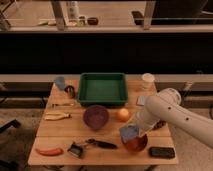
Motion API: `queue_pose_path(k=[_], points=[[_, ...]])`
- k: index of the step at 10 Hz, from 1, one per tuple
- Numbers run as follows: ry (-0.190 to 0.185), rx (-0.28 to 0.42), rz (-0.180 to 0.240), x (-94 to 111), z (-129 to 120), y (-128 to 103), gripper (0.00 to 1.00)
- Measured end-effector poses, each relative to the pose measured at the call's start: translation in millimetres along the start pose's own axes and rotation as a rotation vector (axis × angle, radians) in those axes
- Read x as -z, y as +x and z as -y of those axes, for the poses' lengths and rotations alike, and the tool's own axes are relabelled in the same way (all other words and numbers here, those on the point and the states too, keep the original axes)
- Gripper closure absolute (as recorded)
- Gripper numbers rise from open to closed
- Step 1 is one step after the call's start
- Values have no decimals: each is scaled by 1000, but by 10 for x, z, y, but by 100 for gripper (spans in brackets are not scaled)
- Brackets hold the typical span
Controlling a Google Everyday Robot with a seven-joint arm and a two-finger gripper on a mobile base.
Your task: Place sponge in red bowl
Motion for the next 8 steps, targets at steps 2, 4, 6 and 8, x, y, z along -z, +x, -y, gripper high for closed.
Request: queue_pose_path(k=[2, 4, 6, 8], points=[[3, 27, -2, 25, 39, -21, 20], [12, 26, -7, 64, 16, -1, 20], [24, 4, -15, 117, -83, 82, 20], [41, -30, -25, 161, -206, 170, 20]])
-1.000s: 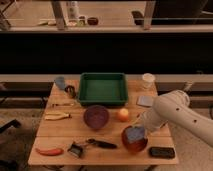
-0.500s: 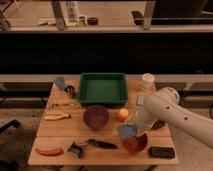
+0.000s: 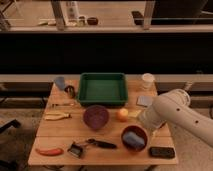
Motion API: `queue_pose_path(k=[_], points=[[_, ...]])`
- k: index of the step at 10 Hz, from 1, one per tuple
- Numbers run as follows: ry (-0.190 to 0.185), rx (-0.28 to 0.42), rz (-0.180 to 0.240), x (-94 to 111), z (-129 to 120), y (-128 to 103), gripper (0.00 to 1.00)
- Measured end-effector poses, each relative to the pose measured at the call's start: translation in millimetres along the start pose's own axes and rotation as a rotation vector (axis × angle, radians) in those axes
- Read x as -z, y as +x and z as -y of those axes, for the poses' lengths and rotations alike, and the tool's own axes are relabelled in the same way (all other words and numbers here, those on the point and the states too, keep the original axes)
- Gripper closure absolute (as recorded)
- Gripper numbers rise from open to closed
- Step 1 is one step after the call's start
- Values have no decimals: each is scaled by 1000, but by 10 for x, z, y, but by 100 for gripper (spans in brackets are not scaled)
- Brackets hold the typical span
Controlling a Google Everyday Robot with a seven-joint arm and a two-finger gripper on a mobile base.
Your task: Place sponge in red bowl
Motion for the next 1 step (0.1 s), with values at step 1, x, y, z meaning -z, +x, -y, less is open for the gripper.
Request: queue_pose_path(k=[1], points=[[7, -4, -3, 25, -3, 4, 22]])
